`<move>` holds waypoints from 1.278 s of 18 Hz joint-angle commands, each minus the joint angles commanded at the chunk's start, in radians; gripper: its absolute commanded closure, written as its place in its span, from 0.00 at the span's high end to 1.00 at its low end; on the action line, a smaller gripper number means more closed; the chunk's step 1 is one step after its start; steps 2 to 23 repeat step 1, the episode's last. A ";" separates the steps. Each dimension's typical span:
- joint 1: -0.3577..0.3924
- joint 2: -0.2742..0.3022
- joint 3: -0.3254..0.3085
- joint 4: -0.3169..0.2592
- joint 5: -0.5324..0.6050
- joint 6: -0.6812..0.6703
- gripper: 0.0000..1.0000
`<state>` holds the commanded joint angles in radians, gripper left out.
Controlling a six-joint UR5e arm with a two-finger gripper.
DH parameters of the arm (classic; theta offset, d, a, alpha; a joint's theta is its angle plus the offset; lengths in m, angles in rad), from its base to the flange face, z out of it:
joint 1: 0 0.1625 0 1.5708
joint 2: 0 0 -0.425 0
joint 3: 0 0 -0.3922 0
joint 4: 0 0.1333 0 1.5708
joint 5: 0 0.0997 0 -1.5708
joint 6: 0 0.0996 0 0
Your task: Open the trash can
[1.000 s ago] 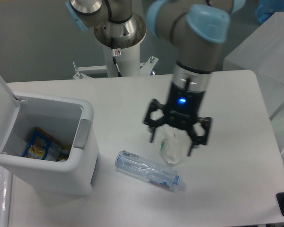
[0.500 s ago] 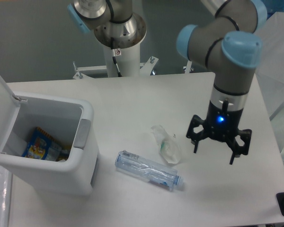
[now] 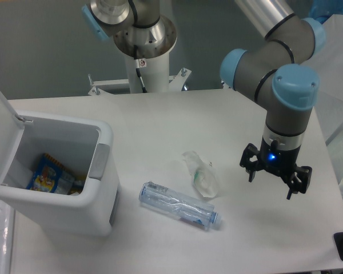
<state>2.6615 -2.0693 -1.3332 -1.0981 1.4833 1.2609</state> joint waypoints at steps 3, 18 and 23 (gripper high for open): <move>0.000 -0.008 0.012 -0.018 0.011 0.000 1.00; 0.000 -0.008 0.012 -0.018 0.011 0.000 1.00; 0.000 -0.008 0.012 -0.018 0.011 0.000 1.00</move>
